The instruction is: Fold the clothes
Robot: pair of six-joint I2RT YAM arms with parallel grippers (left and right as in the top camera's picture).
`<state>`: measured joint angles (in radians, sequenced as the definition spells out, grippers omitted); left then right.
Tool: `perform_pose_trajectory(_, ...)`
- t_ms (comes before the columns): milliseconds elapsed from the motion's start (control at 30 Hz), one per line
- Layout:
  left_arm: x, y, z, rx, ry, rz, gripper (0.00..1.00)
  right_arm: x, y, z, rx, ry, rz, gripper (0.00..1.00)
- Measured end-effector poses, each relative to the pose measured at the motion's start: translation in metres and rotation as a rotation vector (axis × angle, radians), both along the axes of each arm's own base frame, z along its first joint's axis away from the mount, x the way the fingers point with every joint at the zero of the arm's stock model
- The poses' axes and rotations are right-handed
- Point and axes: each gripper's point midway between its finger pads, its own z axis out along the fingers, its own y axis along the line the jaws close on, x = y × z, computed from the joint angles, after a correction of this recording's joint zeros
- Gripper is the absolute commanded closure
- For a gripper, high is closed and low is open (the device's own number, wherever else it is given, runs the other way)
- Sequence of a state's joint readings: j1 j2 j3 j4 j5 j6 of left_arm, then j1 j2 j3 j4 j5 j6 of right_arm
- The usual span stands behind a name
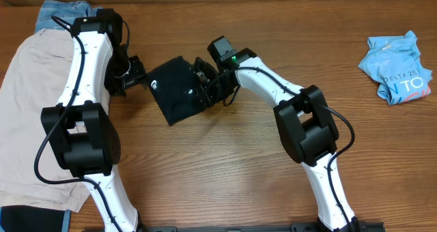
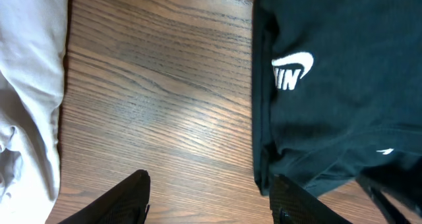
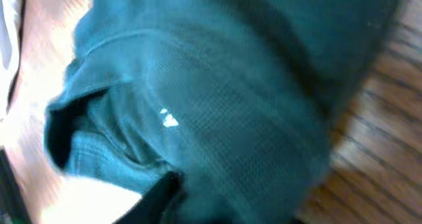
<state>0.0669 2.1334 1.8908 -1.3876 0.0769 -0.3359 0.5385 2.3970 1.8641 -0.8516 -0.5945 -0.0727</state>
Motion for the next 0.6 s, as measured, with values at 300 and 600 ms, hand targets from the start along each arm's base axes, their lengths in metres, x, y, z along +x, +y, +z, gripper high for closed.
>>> perform_pose_trajectory(300,0.000,0.000,0.000,0.000,-0.001,-0.006,0.38,0.027,-0.045,-0.003,-0.087,0.054,-0.161,0.96)
perform_pose_trajectory(600,0.001,0.000,0.000,-0.001,-0.006,-0.021,0.38,0.114,-0.194,0.052,-0.369,-0.089,-0.471,0.96)
